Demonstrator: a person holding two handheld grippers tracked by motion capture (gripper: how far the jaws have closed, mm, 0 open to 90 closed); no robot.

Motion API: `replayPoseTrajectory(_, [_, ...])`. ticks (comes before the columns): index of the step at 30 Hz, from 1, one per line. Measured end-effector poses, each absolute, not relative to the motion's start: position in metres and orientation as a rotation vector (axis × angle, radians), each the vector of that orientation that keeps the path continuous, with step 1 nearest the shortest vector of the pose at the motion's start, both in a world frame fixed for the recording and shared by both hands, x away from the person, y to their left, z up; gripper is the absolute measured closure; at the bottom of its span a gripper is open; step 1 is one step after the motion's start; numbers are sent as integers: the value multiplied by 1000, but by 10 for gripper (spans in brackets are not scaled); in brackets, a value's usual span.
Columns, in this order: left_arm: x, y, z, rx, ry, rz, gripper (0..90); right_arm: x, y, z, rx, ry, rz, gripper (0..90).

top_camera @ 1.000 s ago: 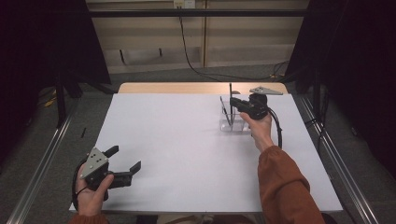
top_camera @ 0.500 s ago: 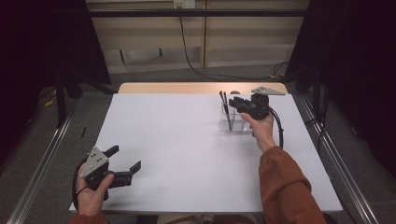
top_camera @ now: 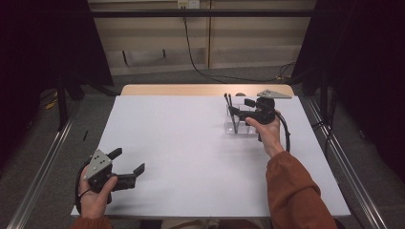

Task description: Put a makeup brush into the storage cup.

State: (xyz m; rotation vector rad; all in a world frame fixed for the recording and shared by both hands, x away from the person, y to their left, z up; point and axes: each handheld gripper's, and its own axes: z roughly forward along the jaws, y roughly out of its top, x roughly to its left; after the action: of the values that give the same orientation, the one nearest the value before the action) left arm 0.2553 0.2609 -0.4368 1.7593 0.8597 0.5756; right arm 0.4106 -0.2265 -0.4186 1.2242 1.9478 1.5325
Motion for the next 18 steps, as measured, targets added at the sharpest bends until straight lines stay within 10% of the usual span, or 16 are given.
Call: replayPoseTrajectory(18, [252, 263, -437, 1750, 853, 583, 18, 383, -230, -412, 1186, 1930, 1526, 35])
